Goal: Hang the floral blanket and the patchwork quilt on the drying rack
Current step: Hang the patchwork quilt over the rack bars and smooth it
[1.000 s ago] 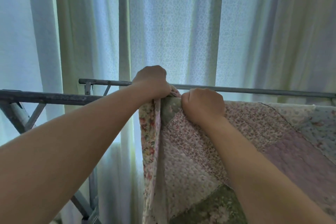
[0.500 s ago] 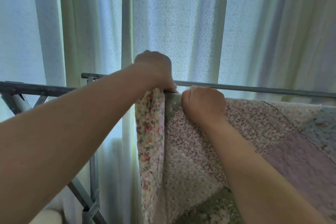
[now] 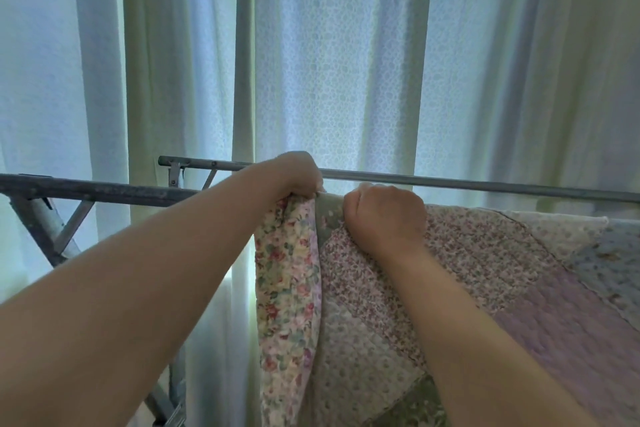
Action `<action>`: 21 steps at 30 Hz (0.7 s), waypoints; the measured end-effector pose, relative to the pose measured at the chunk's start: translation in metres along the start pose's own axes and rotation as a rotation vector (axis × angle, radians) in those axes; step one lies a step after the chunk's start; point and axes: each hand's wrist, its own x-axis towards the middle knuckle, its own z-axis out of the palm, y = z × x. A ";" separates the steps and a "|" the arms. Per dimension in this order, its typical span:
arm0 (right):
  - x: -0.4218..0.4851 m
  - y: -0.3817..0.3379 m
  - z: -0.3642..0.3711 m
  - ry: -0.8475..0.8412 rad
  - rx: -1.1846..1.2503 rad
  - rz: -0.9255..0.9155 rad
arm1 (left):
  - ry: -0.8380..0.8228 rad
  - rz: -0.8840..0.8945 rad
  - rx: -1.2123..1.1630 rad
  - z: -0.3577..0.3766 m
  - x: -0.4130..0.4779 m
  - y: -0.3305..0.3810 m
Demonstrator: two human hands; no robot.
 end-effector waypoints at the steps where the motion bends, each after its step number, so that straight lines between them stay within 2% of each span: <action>1: 0.000 0.001 0.000 -0.004 0.009 0.001 | 0.065 0.010 -0.047 0.001 0.000 -0.003; 4: -0.001 0.002 0.002 -0.026 0.007 0.008 | 0.326 -0.027 -0.231 0.000 0.001 -0.021; 7: -0.001 0.004 0.004 -0.065 -0.037 0.026 | 0.489 -0.029 -0.266 0.002 -0.002 -0.040; 9: -0.001 0.005 0.003 -0.080 -0.049 0.037 | 0.476 0.029 -0.227 0.003 -0.006 -0.054; 11: 0.000 0.006 0.003 -0.094 -0.061 0.046 | 0.363 0.081 -0.070 0.004 -0.011 -0.061; 13: 0.001 0.007 0.003 -0.135 -0.079 0.049 | 0.330 0.100 0.076 0.006 -0.014 -0.060; 17: 0.010 -0.001 -0.001 -0.197 -0.037 0.061 | 0.453 0.115 0.206 0.012 -0.023 -0.049; 21: 0.020 -0.036 0.006 -0.163 0.044 -0.106 | 0.479 0.067 0.289 0.015 -0.027 -0.046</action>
